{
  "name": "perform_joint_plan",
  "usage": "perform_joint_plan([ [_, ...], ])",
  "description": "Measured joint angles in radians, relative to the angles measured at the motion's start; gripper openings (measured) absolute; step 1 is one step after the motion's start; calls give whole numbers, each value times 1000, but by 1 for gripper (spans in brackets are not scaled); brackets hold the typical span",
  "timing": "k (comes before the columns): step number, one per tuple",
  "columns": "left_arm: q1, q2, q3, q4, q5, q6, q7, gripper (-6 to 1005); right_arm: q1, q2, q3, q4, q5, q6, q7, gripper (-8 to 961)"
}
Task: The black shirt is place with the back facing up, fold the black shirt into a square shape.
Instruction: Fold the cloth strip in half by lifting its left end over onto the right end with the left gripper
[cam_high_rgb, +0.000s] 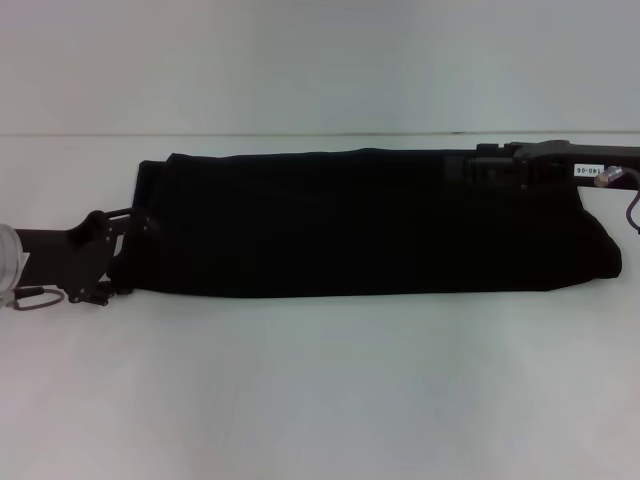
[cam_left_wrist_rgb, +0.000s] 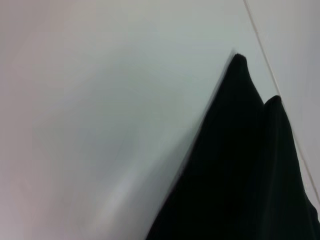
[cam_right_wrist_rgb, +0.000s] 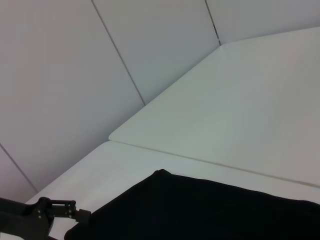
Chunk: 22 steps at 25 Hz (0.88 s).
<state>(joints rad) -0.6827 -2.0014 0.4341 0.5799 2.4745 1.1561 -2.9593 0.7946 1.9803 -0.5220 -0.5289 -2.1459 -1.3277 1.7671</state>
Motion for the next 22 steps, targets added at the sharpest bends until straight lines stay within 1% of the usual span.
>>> perform_joint_plan([
  [7, -1, 1, 0, 0, 0, -12, 14, 959, -1, 0, 1, 0, 1, 4, 0, 837],
  [12, 5, 1, -3, 4, -5, 16, 17, 959, -2, 0, 2, 0, 1, 10, 0, 838],
  [17, 19, 1, -40, 6, -10, 82, 21, 959, -2, 0, 3, 0, 2, 10, 0, 838],
  [22, 40, -7, -62, -6, -11, 78, 23, 959, -2, 0, 4, 0, 12, 13, 0, 838],
])
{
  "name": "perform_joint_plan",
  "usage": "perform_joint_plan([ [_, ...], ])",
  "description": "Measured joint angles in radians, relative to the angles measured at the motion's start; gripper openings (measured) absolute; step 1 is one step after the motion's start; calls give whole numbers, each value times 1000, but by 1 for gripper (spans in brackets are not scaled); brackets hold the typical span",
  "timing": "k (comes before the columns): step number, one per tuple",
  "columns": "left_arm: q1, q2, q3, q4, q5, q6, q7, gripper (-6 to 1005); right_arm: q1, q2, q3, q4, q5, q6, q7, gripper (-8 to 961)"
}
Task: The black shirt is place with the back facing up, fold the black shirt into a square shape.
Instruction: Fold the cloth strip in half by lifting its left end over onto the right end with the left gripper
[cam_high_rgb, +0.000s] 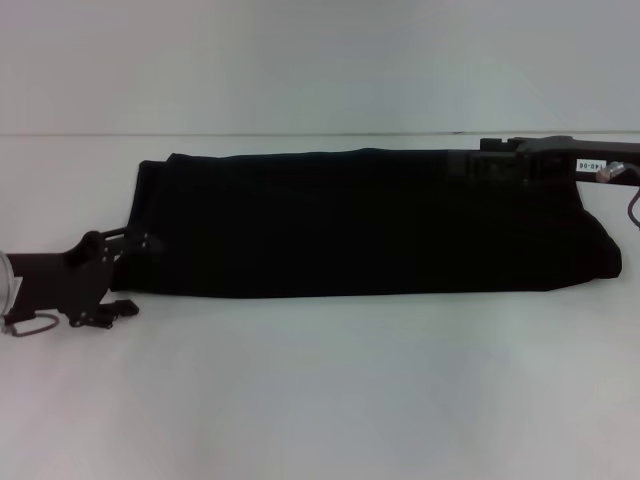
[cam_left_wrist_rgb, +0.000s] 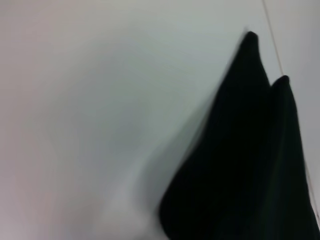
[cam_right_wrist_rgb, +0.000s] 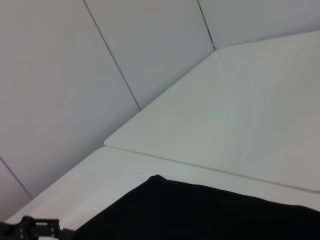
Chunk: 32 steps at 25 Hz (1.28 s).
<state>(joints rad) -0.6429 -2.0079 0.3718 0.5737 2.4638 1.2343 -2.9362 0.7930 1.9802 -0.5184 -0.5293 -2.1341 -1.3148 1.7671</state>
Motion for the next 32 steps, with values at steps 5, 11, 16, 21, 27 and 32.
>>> perform_joint_plan([
  [5, 2, -2, 0, -6, -8, -11, 0, 959, 1, -1, 0, 0, 10, 1, 0, 838],
  [11, 3, -3, -1, -8, -27, -36, 3, 959, -2, -1, -1, 0, 13, 2, 0, 838],
  [16, 3, -3, 0, -8, -28, -54, 3, 959, -6, -2, 0, 0, 14, 2, 0, 837],
  [21, 3, -5, 1, -9, -28, -56, 3, 958, -8, -2, 0, 0, 14, 2, 3, 838],
  [27, 2, -7, 1, -9, -28, -64, 3, 958, -7, -1, 0, 0, 15, 2, 3, 834],
  [32, -8, -8, 4, -22, -34, -90, 11, 958, -7, -2, 0, 0, 16, 3, 3, 834],
])
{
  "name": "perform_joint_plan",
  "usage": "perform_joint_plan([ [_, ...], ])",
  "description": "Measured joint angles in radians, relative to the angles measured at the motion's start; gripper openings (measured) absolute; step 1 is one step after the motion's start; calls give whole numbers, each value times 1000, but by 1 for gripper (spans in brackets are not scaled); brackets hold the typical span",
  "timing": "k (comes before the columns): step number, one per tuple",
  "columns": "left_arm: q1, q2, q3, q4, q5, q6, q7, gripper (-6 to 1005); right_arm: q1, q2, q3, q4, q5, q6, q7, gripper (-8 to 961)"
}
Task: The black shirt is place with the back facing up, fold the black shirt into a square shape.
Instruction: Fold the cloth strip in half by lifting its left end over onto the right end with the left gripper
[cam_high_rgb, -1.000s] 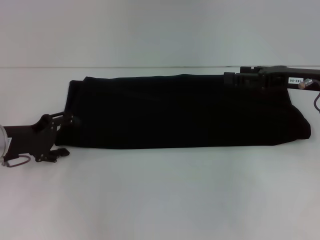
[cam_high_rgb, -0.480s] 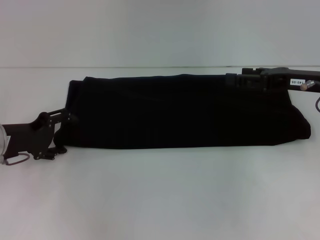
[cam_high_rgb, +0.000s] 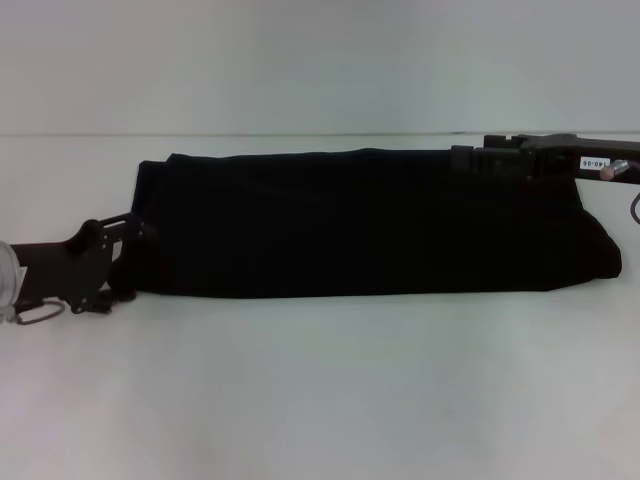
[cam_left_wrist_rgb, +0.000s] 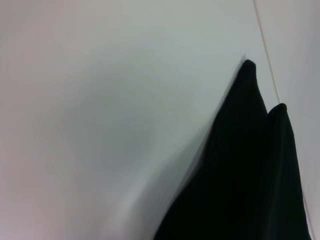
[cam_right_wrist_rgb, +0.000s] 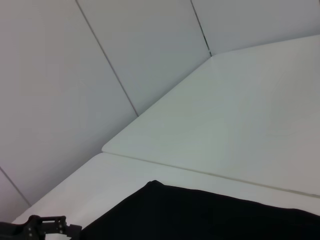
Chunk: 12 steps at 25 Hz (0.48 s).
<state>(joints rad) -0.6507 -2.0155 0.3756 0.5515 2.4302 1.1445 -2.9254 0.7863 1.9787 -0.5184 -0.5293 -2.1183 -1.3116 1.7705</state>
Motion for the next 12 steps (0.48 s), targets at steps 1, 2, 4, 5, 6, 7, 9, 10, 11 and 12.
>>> perform_joint_plan([
  [1, -1, 1, 0, -1, 0, -6, 4, 958, 0, 0, 0, 0, 0, 0, 1, 834],
  [2, -2, 3, 0, -1, 0, -12, 6, 958, -1, -1, 0, 0, 0, 0, 2, 834],
  [4, -2, 3, 0, -1, -1, -24, 12, 958, -2, -1, 0, 0, 0, 0, 5, 834],
  [5, -2, 3, 0, -1, -1, -24, 12, 958, -2, -1, 0, 0, 0, 0, 5, 834],
  [6, -3, 4, 0, -1, -1, -27, 15, 958, -2, -1, 0, 0, 0, 0, 6, 834],
  [7, -3, 4, 1, -1, -1, -29, 17, 958, -2, -2, 0, 0, 0, 0, 6, 834],
  [9, -4, 4, 2, -1, -1, -31, 19, 958, -2, -2, 0, 0, 1, 0, 6, 834],
  [10, -4, 5, 1, 0, -1, -31, 19, 958, -3, -2, 0, 0, 4, 0, 6, 834],
  [11, -4, 5, 1, 1, -1, -31, 19, 958, -3, -3, 0, 0, 8, 0, 6, 834],
  [12, -4, 5, 1, 1, 0, -31, 19, 958, -4, -4, 0, 0, 12, 0, 6, 834],
])
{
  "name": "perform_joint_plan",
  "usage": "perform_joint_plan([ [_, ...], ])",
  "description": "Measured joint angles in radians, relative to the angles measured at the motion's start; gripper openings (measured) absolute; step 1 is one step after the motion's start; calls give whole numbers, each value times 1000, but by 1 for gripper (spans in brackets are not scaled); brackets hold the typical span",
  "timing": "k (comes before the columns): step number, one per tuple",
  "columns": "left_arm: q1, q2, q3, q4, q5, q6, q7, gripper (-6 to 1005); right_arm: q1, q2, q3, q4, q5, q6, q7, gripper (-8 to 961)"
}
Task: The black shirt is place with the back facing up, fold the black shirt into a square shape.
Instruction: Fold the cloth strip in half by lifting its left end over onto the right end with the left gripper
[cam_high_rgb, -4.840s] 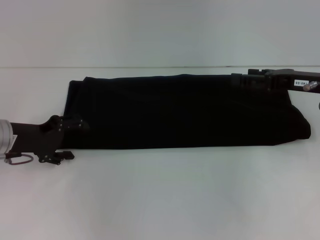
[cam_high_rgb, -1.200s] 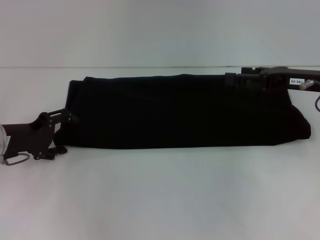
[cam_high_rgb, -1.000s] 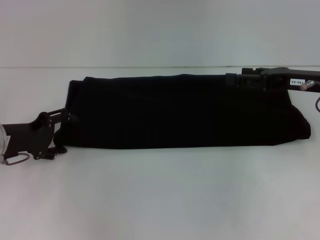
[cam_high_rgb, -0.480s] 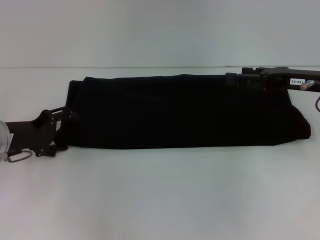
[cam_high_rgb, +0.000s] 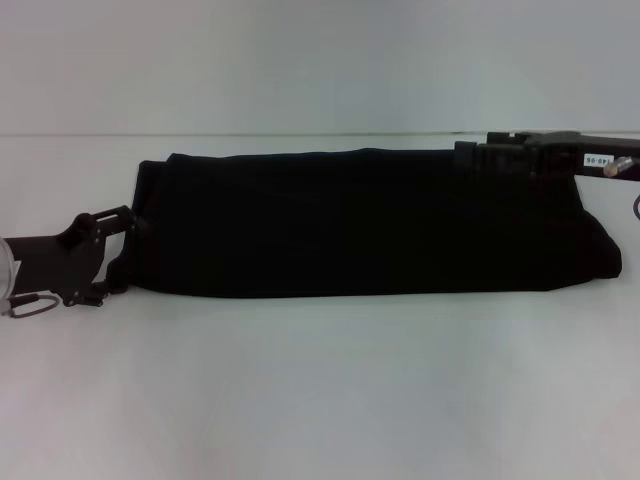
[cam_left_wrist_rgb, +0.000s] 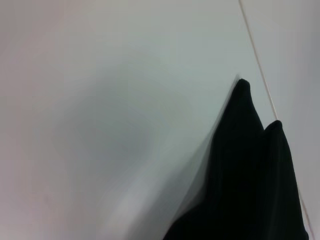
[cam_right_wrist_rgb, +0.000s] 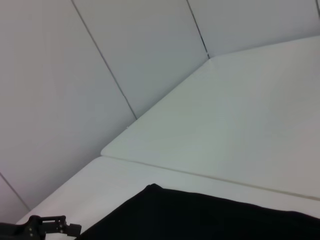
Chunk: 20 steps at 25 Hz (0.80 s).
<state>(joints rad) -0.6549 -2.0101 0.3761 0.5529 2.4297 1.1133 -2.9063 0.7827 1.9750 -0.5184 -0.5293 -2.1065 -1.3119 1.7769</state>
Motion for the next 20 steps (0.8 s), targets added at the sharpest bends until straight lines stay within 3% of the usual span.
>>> perform_joint_plan([
  [20, -13, -1, 7, -10, -1, 1, 70, 929, -3, -1, 0, -2, 11, -1, -2, 835],
])
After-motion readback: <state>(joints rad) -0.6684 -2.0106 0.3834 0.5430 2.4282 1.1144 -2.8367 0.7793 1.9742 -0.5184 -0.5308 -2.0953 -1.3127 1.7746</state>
